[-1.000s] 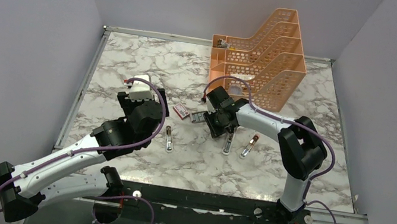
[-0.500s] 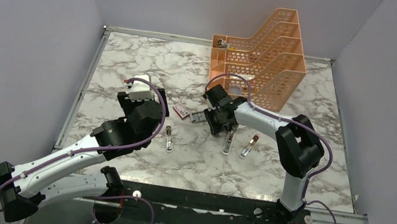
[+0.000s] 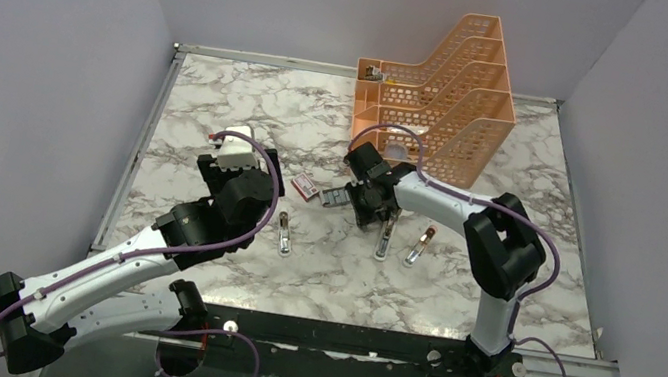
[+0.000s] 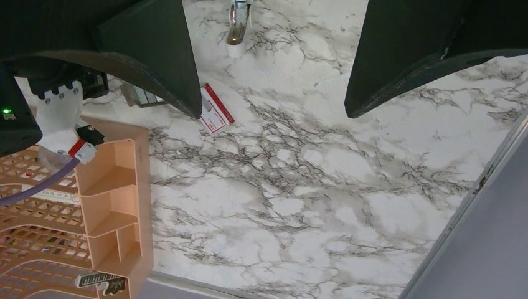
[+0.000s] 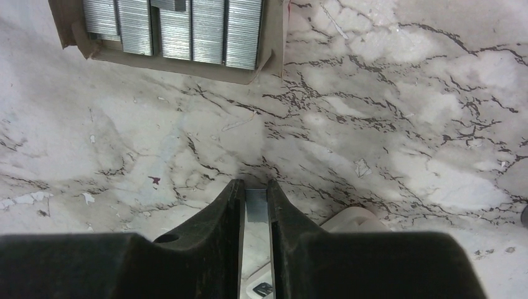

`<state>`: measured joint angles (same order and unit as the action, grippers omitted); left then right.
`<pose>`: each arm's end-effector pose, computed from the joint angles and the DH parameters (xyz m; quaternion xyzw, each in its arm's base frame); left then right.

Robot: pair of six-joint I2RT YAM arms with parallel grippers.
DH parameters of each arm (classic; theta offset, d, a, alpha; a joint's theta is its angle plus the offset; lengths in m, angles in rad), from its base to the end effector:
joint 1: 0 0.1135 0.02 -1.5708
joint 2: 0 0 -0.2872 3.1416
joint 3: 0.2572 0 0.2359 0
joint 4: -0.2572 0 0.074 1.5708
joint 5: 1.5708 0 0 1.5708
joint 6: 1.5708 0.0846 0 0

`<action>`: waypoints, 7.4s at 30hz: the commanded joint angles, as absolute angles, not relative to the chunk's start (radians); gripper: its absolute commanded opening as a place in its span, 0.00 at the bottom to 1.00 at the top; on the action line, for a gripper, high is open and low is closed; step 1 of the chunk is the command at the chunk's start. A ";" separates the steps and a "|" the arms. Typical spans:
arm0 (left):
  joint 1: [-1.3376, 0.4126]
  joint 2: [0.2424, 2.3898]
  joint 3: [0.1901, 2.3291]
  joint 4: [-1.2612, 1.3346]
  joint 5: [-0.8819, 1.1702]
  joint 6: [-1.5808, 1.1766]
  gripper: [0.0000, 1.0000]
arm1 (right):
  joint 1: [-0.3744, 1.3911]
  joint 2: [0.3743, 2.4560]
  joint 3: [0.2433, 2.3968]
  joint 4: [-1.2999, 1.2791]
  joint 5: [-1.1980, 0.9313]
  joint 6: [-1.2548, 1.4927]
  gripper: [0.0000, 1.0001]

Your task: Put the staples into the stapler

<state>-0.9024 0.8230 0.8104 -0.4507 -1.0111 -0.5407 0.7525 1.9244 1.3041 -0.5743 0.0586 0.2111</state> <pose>0.1554 -0.0811 0.3281 -0.1167 0.7778 0.0053 0.6175 0.2941 0.2685 0.1518 -0.2573 0.9476 0.0611 0.1790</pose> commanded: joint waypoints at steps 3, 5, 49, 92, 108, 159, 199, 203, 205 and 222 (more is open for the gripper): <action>-0.897 0.817 0.807 -0.436 -1.028 -0.541 0.86 | 0.750 1.814 1.288 -0.582 0.143 0.349 0.23; -0.897 0.818 0.808 -0.436 -1.024 -0.543 0.86 | 0.750 1.769 1.262 -0.574 0.171 0.415 0.23; -0.896 0.783 0.801 -0.434 -0.954 -0.554 0.86 | 0.779 1.584 1.010 -0.632 0.407 1.025 0.23; -0.896 0.789 0.799 -0.433 -0.958 -0.555 0.86 | 0.818 1.551 1.039 -0.659 0.447 1.038 0.23; -0.896 0.791 0.797 -0.434 -0.959 -0.555 0.86 | 0.824 1.601 1.026 -0.638 0.429 1.032 0.22; -0.896 0.794 0.799 -0.434 -0.961 -0.555 0.86 | 0.854 1.544 0.999 -0.689 0.443 1.073 0.35; -0.895 0.890 0.810 -0.416 -1.026 -0.539 0.86 | 0.838 2.062 1.543 -0.407 0.441 0.468 0.39; -0.894 0.889 0.809 -0.416 -1.028 -0.534 0.86 | 0.821 2.133 1.625 -0.462 0.460 0.485 0.38; -0.895 0.883 0.808 -0.415 -1.028 -0.534 0.86 | 0.818 2.151 1.635 -0.456 0.454 0.474 0.37; -0.894 0.876 0.805 -0.416 -1.029 -0.534 0.86 | 0.814 2.135 1.572 -0.625 0.481 0.541 0.34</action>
<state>-0.8978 0.8890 0.8089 -0.4351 -1.0035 -0.5381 0.8150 2.1845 1.6440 -0.5217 0.4637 0.5095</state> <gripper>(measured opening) 0.855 0.353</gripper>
